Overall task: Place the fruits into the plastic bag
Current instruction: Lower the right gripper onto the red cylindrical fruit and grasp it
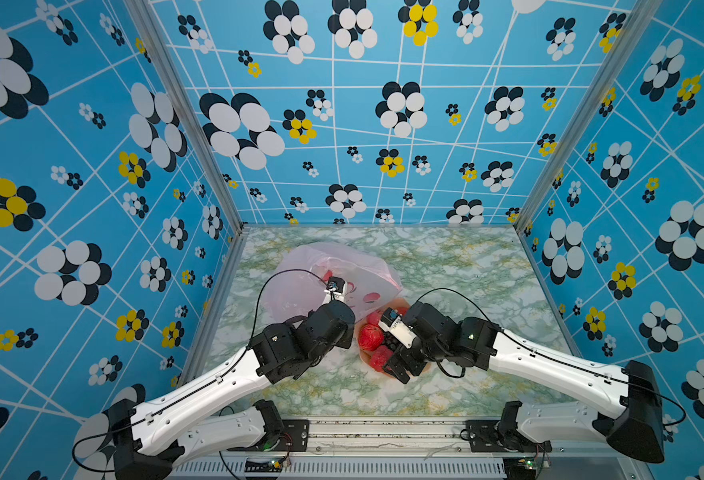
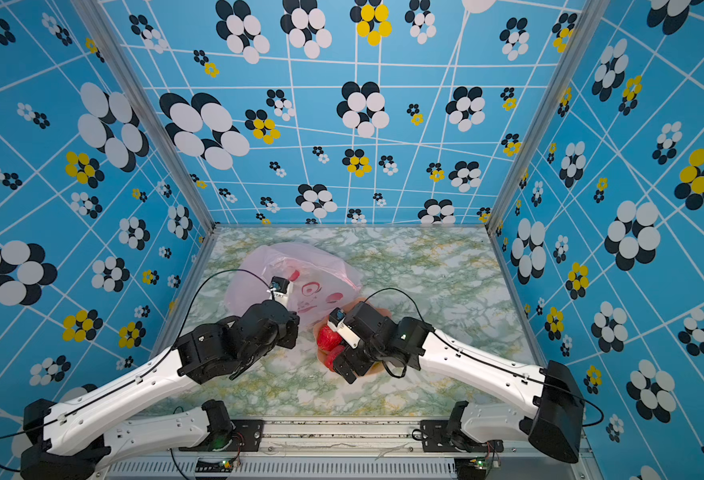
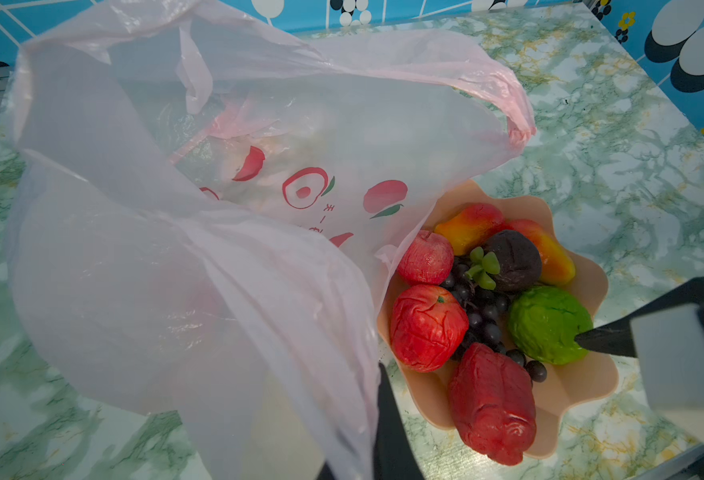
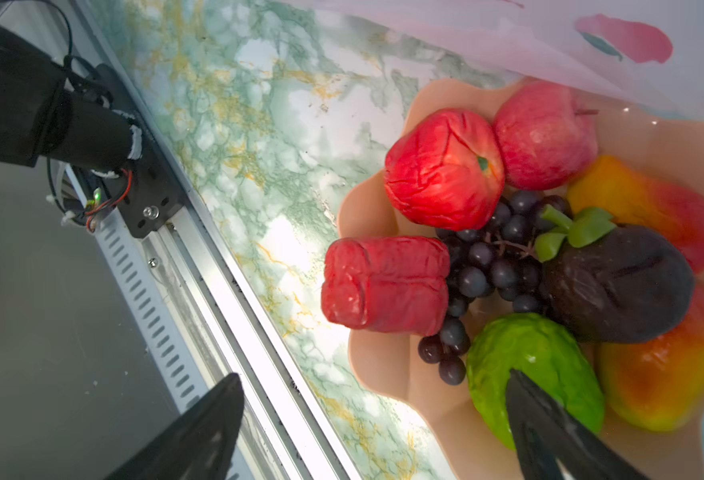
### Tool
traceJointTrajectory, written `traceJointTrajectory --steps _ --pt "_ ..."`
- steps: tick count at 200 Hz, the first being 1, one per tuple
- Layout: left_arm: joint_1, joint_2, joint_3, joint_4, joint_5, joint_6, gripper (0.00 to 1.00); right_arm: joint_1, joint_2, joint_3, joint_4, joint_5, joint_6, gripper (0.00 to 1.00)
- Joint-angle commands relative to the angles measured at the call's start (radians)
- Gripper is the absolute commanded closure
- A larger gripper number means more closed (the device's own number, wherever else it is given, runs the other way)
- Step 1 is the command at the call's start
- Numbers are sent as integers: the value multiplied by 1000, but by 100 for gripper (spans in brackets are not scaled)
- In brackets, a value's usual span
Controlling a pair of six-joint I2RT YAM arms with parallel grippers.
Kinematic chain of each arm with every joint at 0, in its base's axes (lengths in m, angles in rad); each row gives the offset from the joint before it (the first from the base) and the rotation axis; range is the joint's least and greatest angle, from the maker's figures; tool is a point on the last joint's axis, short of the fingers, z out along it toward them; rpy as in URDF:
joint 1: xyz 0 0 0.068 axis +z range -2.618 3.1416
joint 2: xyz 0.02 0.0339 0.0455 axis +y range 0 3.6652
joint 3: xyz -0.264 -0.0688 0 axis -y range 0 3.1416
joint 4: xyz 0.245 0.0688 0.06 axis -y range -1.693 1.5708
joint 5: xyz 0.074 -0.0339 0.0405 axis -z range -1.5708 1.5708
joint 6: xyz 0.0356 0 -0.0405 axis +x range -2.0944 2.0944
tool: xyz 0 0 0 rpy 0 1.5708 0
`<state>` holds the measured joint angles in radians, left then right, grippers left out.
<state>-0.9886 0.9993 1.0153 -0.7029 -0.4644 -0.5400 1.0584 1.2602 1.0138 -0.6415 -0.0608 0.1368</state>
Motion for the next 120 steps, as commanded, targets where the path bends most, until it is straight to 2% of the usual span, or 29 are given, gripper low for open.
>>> traceJointTrajectory --steps 1,20,60,120 --pt "7 -14 -19 19 -13 -17 100 59 16 -14 26 86 -98 1" --pt "9 -28 -29 29 -10 -26 100 93 56 -9 48 136 -127 1" --pt "9 -43 -37 22 -5 -38 100 94 135 -12 98 205 -145 1" --pt "10 -53 -52 33 3 -49 100 94 230 12 147 234 -151 1"
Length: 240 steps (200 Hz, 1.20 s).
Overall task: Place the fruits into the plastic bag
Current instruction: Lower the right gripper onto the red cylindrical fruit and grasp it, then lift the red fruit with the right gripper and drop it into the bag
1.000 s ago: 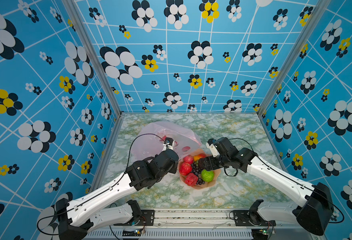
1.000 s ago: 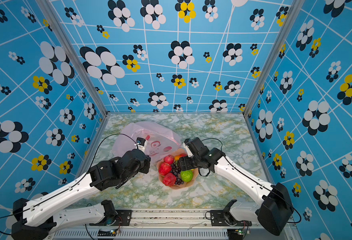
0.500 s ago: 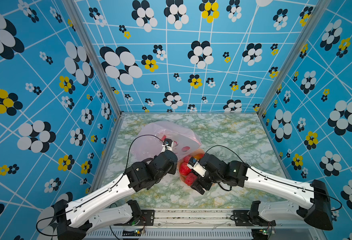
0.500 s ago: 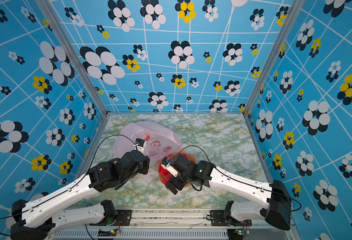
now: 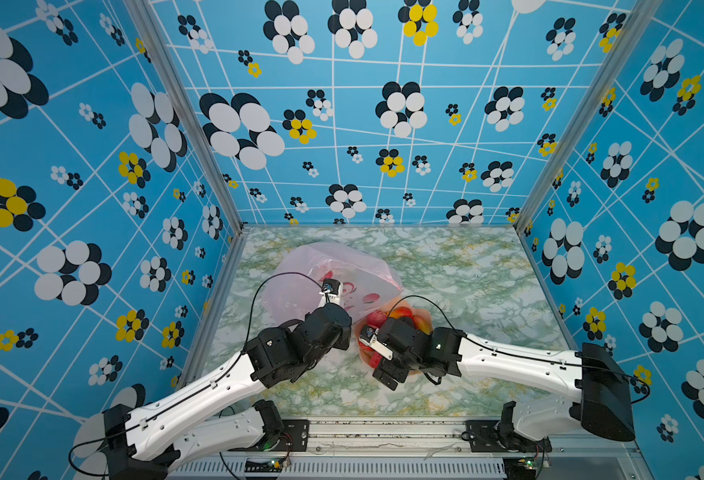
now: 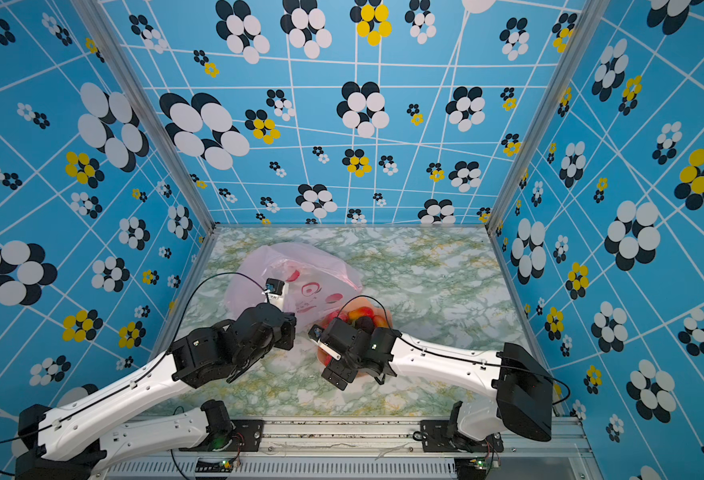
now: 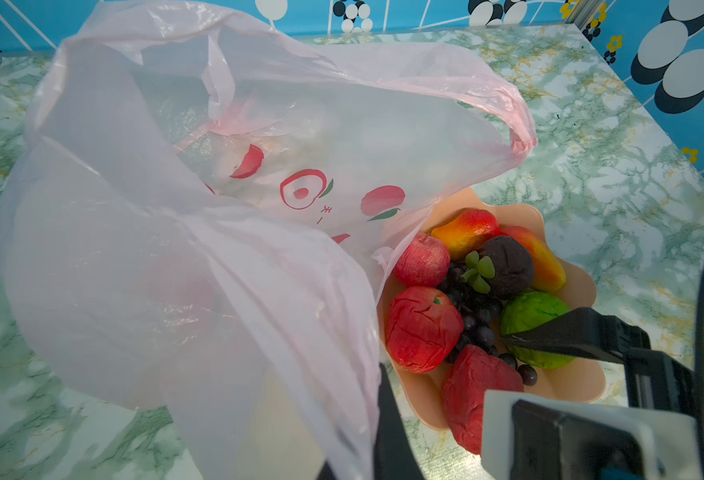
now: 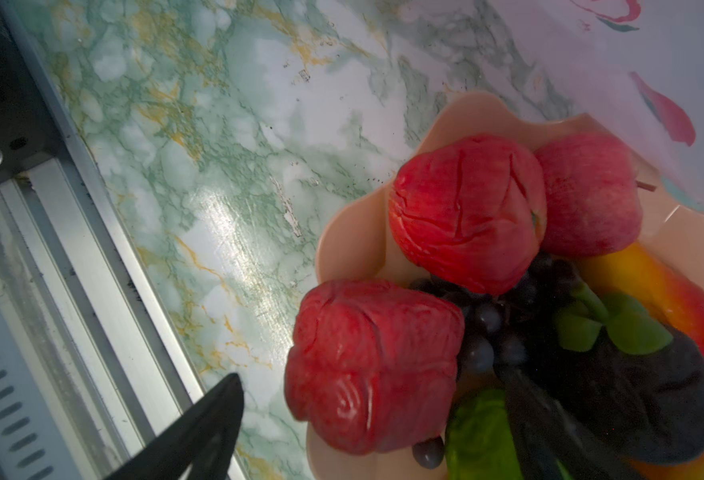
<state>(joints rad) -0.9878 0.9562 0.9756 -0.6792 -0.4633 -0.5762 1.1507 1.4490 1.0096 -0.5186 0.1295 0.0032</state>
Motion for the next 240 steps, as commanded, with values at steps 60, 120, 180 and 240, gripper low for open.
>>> traceJointTrajectory --steps 60,120,180,240 --pt "15 -17 -13 6 2 -12 100 1 122 70 -56 117 12 14" --pt "23 -14 -21 17 14 -12 100 2 81 55 -32 125 34 48" --pt "24 -21 -17 19 14 -9 100 -2 -80 1 4 144 55 51" --pt "26 -45 -38 72 45 2 100 -102 -349 -68 137 -13 223 50"
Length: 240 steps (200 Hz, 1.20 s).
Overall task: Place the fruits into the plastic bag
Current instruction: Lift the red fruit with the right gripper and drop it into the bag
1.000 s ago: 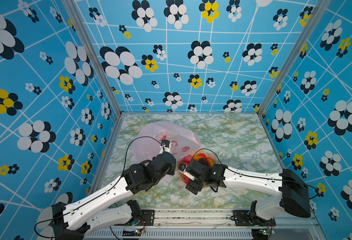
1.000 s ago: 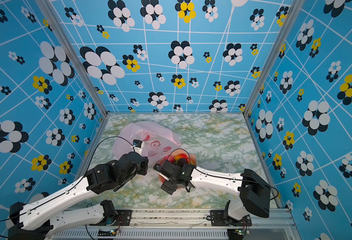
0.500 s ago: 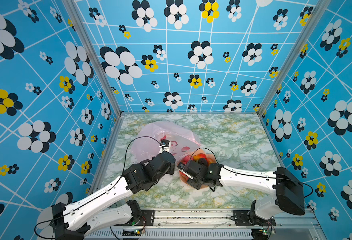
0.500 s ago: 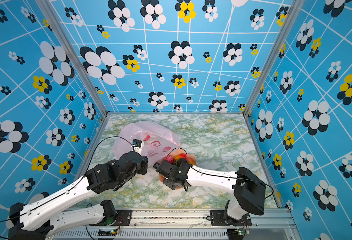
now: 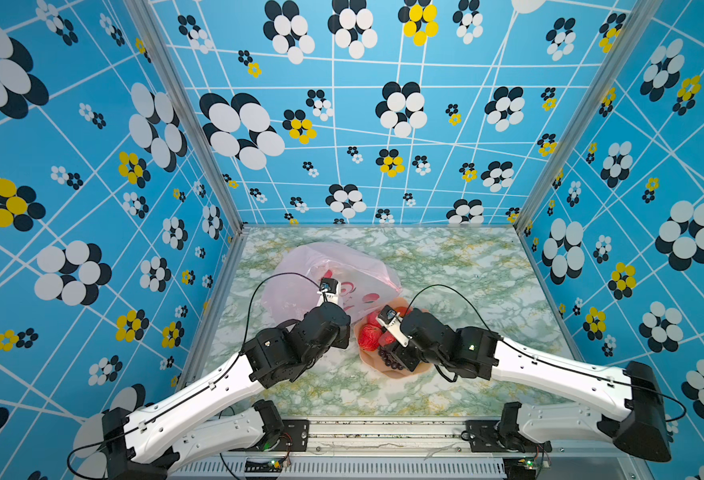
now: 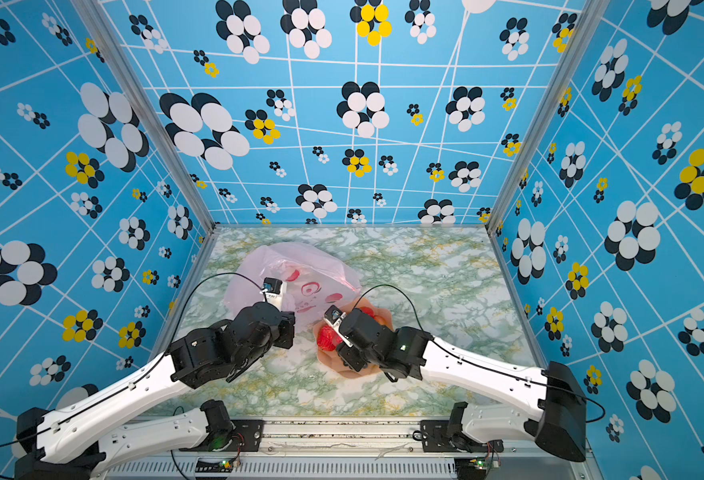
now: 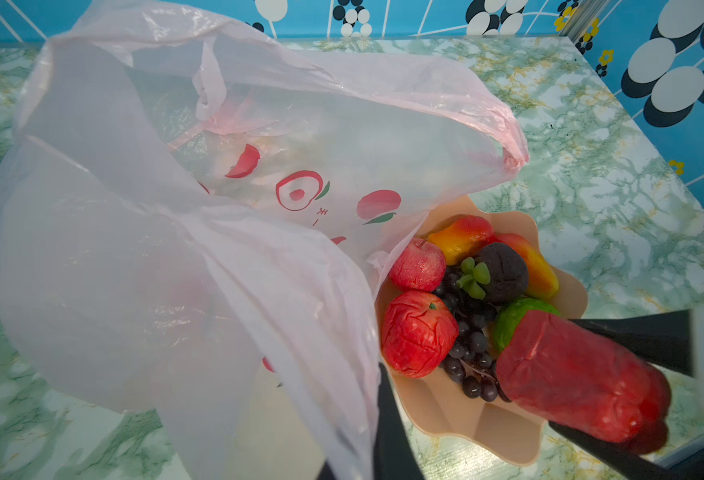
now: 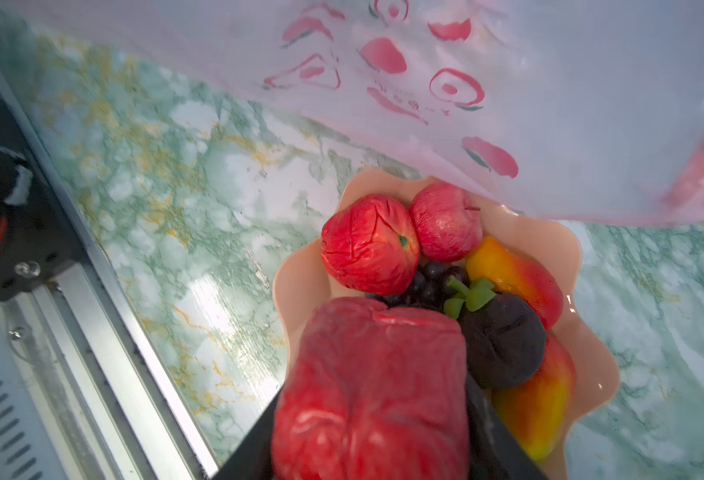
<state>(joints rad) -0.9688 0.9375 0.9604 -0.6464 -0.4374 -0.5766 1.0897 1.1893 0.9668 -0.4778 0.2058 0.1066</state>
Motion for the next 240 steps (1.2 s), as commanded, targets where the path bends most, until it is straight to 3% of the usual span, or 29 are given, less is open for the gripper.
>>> traceJointTrajectory --steps 1,32,58,111,146,192,216,240 --pt "7 -27 -23 41 19 3 100 -42 -94 -25 100 -90 125 50" --pt "6 -42 -35 68 26 6 100 -75 -157 -48 248 -83 277 49" --pt "7 -47 -44 85 38 7 100 -103 -88 -6 318 -95 360 54" --pt "5 -61 -45 112 48 18 100 -168 236 184 358 -126 475 55" --pt "7 -57 -34 124 60 33 100 -232 488 323 398 -211 586 59" --pt "11 -55 -37 159 85 27 100 -235 761 564 329 -234 611 58" --pt "19 -58 -42 163 93 26 100 -239 833 621 351 -268 660 51" --pt "28 -65 -50 163 105 18 100 -245 861 626 415 -344 695 18"
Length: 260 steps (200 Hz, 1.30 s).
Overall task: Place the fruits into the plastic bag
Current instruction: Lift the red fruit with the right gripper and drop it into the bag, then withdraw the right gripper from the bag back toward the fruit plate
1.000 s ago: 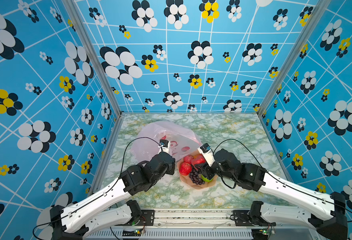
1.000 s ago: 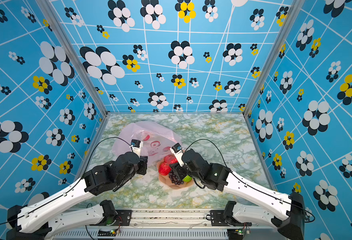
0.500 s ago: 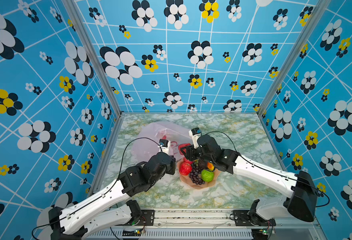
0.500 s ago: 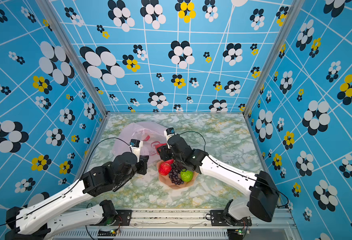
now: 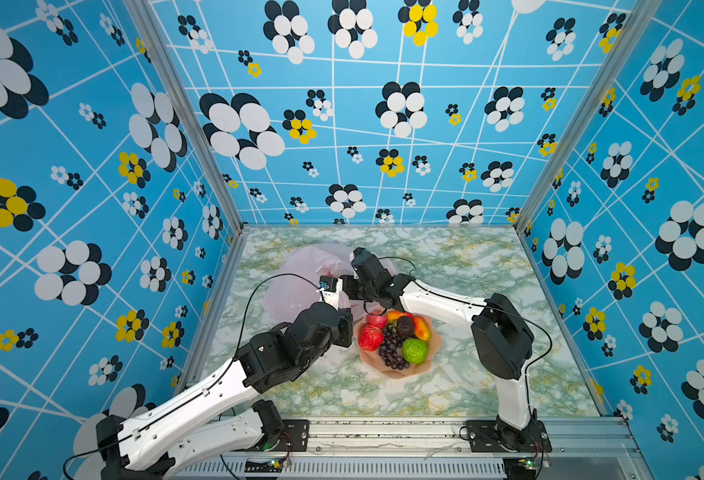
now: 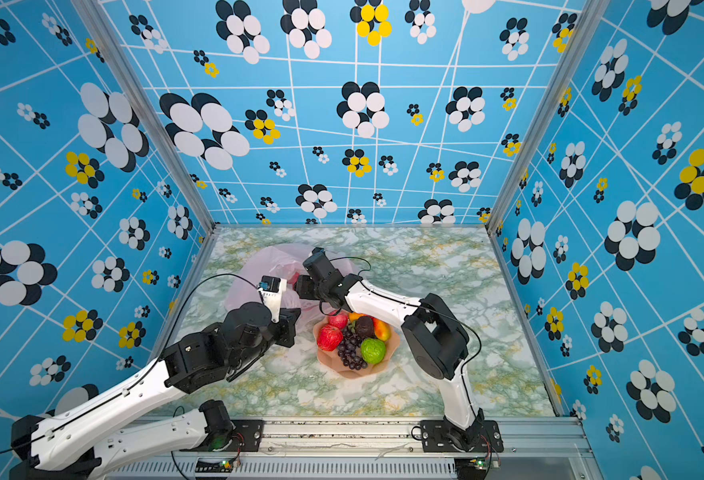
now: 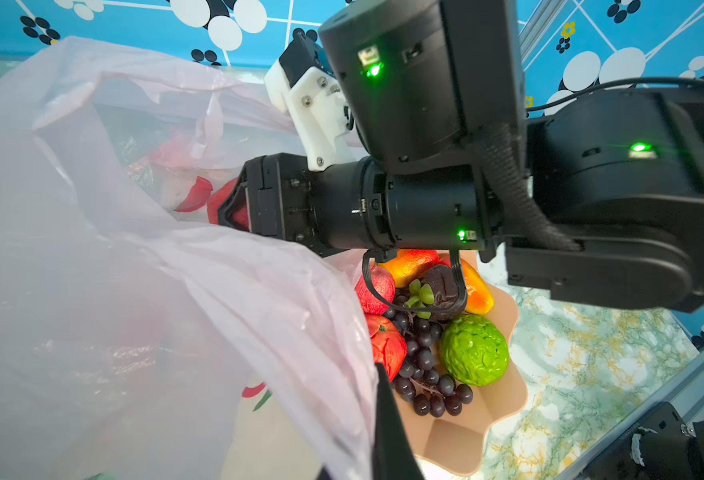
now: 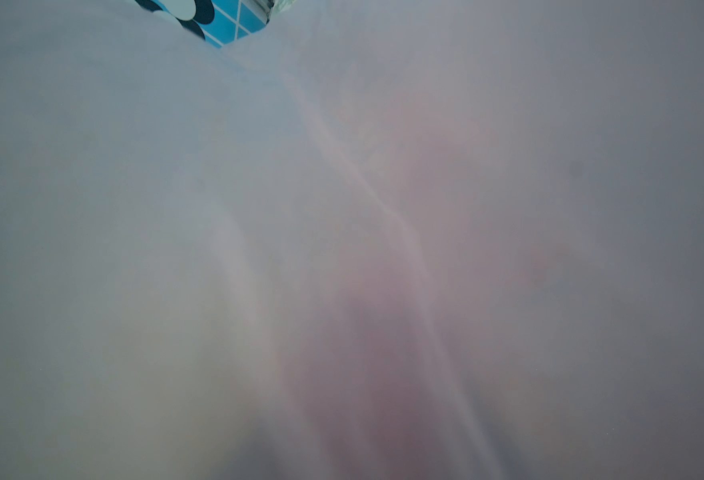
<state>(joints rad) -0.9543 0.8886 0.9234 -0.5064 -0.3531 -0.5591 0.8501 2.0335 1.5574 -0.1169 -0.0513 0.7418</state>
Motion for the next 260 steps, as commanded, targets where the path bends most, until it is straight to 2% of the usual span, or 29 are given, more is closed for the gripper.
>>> traceJointTrajectory --steps 1,10,15,50,87,157,197,225,260 --pt "14 -17 -14 23 20 1 100 -5 18 37 56 -89 61 16" --pt "17 -22 -18 24 22 -1 100 -8 19 36 65 -97 61 3" --pt "19 -25 -21 23 25 -2 100 -10 17 65 63 -96 57 1" --pt "34 -44 -34 20 32 -10 100 -62 -4 17 47 -69 58 1" --pt "45 -75 -53 11 30 -22 100 -150 -83 -76 21 32 27 1" --pt "69 -109 -127 62 21 -39 100 -286 -262 -133 -108 207 -165 1" --pt "97 -120 -156 109 13 -49 100 -326 -323 -138 -111 204 -247 1" --pt "113 -107 -179 166 67 -66 100 -343 -323 -129 -122 118 -243 1" --pt "113 -101 -252 260 94 -103 100 -346 -323 -183 -54 -29 -191 1"
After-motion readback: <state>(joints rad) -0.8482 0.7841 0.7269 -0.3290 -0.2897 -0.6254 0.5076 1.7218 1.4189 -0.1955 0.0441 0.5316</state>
